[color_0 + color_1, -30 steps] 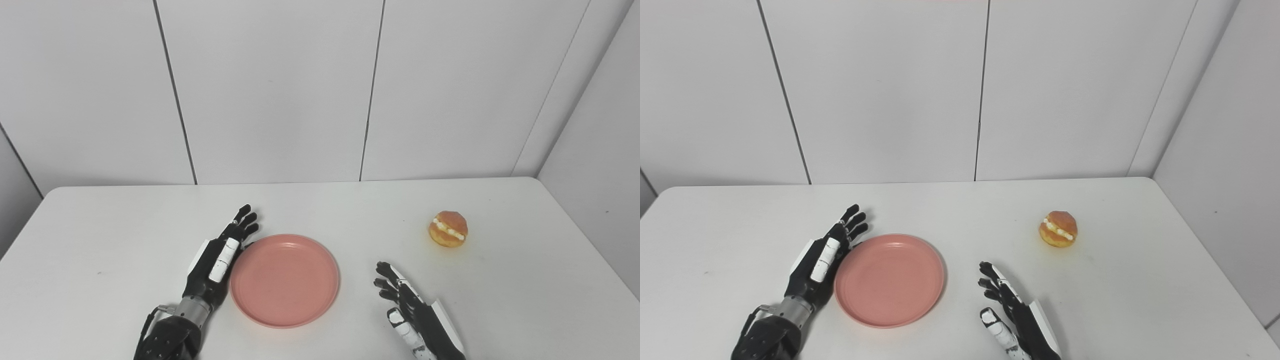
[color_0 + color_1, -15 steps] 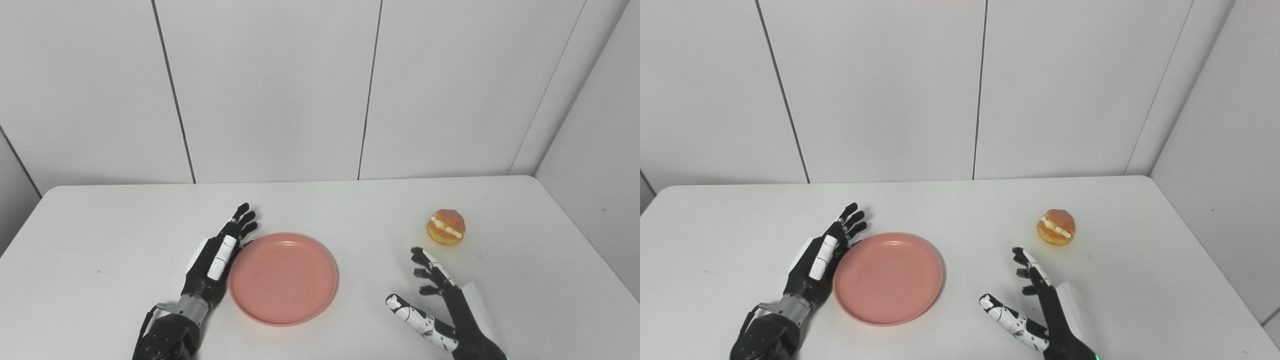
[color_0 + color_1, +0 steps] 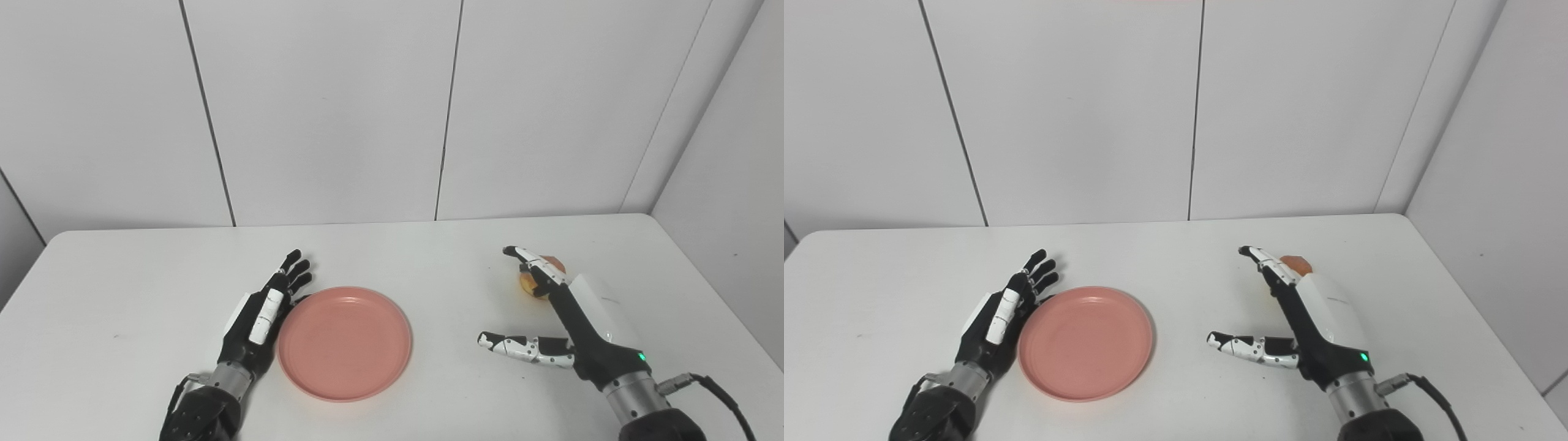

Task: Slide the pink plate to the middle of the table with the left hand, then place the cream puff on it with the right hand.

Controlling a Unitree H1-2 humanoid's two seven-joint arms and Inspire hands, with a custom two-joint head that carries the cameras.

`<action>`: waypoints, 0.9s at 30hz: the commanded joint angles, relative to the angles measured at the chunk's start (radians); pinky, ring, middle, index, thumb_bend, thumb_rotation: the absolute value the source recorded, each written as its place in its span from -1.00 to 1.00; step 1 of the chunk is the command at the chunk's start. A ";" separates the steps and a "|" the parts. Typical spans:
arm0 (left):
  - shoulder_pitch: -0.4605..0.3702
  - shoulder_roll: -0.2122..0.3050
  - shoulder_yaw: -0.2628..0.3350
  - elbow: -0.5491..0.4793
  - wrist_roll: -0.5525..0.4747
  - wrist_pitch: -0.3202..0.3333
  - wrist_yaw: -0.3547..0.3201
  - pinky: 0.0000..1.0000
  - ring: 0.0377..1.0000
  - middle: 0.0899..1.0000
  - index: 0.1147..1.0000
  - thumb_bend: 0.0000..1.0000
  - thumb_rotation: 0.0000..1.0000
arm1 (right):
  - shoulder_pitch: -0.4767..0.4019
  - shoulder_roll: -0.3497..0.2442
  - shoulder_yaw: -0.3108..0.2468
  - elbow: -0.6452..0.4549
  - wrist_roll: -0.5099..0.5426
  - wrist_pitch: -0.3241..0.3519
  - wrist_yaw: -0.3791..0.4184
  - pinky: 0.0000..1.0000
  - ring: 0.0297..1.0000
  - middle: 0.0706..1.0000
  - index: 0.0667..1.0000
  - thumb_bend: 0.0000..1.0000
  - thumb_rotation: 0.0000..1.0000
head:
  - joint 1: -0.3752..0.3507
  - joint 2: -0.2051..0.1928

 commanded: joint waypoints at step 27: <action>0.053 -0.028 -0.017 0.033 0.006 0.031 -0.009 0.59 0.88 0.89 0.87 0.88 0.74 | -0.342 -0.331 0.011 0.200 -0.118 0.070 0.284 0.72 0.86 0.83 0.68 1.00 -0.43 | 0.017 0.002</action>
